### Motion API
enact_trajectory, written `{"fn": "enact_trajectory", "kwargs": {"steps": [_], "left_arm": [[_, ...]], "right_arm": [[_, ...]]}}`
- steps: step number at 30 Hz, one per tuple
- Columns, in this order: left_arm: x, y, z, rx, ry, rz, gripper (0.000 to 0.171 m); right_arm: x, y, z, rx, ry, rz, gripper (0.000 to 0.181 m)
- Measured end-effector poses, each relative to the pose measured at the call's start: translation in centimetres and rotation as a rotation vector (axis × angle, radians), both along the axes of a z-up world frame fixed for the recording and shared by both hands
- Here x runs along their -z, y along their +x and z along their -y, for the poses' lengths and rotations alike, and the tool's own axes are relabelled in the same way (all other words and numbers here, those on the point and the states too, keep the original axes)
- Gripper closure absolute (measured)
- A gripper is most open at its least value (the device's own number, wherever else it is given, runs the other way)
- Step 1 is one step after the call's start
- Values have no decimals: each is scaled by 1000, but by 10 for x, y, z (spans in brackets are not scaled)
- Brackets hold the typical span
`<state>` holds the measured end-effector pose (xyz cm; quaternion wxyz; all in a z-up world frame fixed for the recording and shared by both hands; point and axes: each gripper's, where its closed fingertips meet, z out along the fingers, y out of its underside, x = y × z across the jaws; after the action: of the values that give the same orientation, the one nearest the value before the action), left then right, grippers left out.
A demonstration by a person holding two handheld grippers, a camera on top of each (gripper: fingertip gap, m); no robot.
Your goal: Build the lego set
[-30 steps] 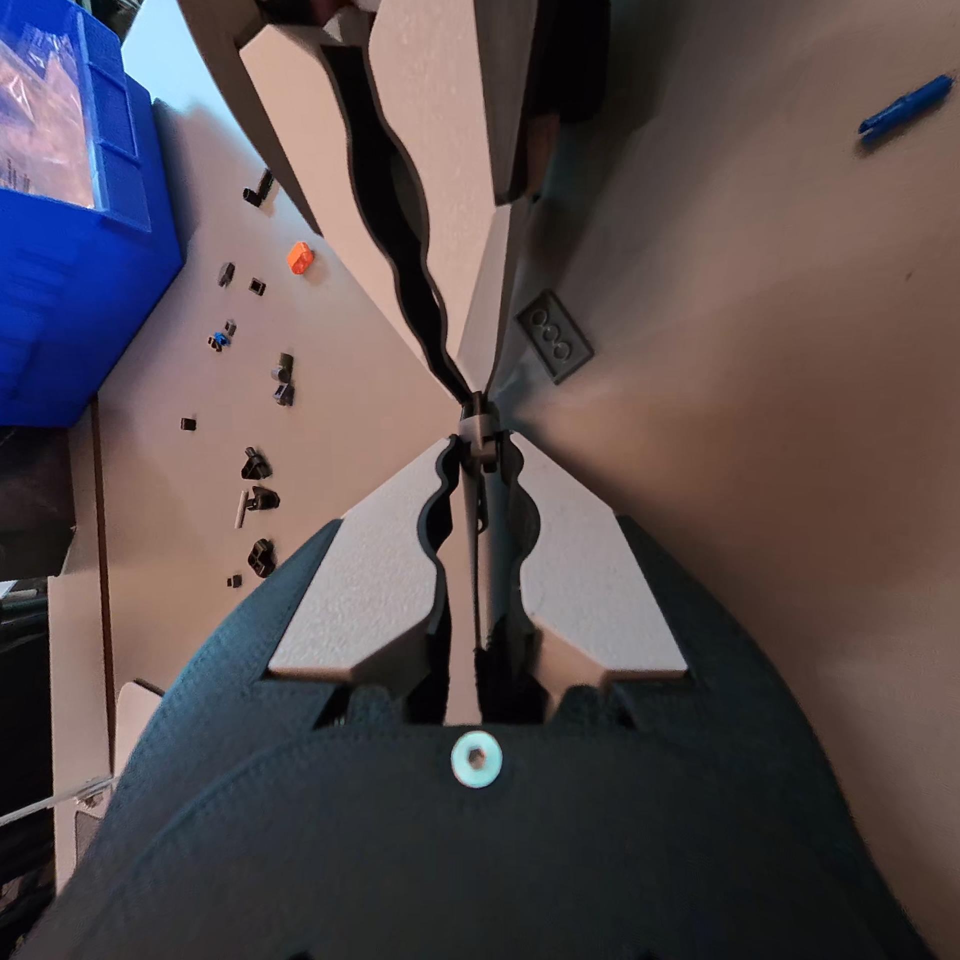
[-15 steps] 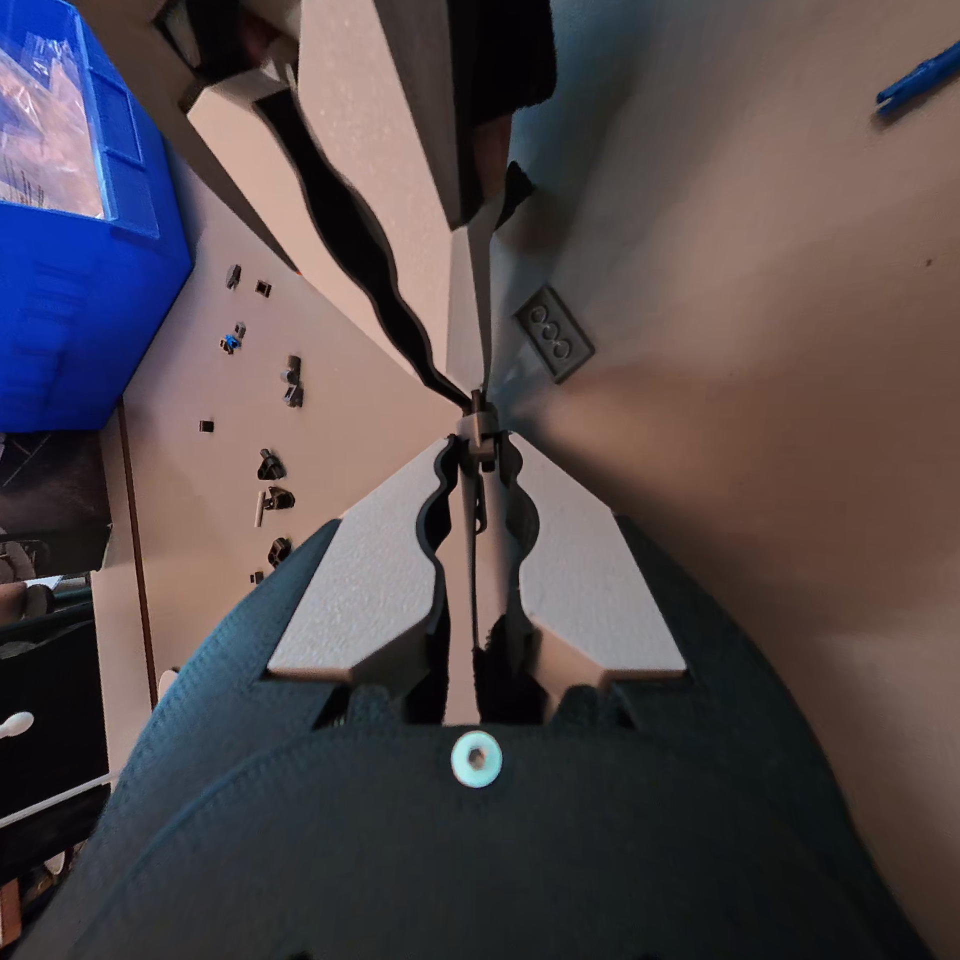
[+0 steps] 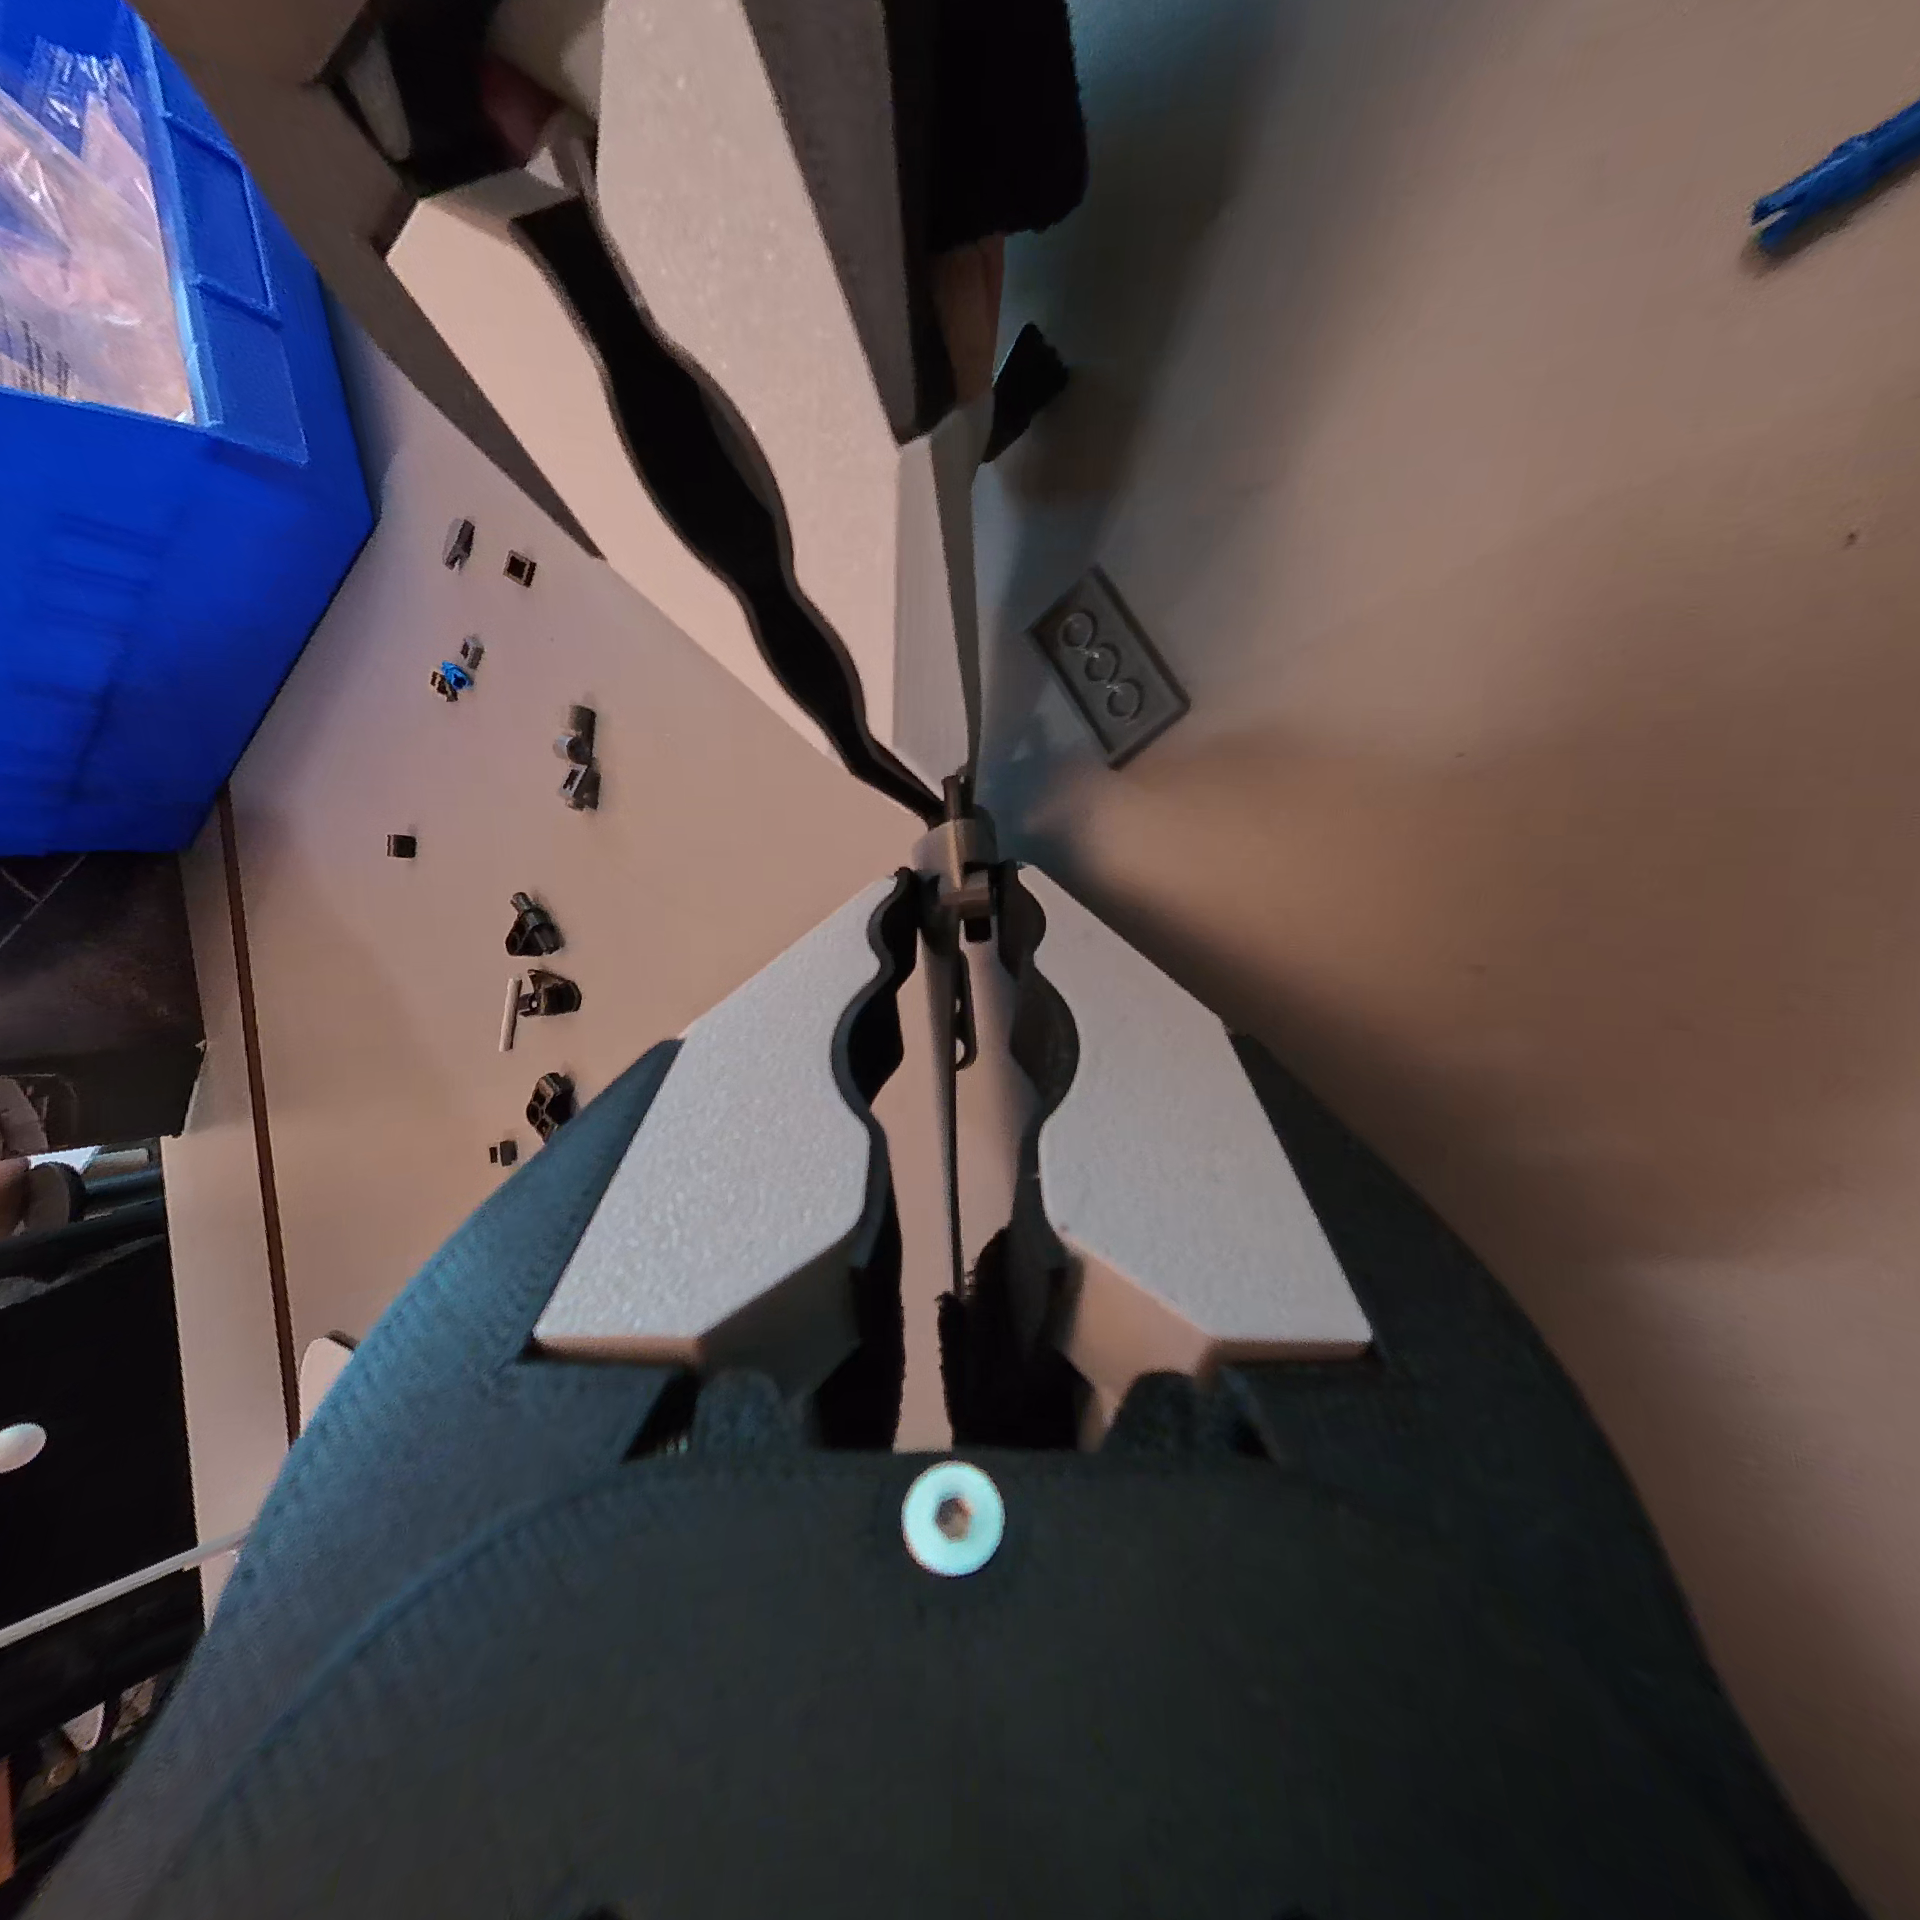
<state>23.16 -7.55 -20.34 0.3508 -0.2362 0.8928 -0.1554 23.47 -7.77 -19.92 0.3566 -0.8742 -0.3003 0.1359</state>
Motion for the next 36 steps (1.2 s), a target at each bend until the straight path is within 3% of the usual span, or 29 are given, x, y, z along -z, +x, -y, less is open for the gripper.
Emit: {"fn": "enact_trajectory", "kwargs": {"steps": [36], "left_arm": [[1, -8, 7, 41, -91, -71, 158]], "right_arm": [[0, -8, 6, -245, 49, 116, 181]]}}
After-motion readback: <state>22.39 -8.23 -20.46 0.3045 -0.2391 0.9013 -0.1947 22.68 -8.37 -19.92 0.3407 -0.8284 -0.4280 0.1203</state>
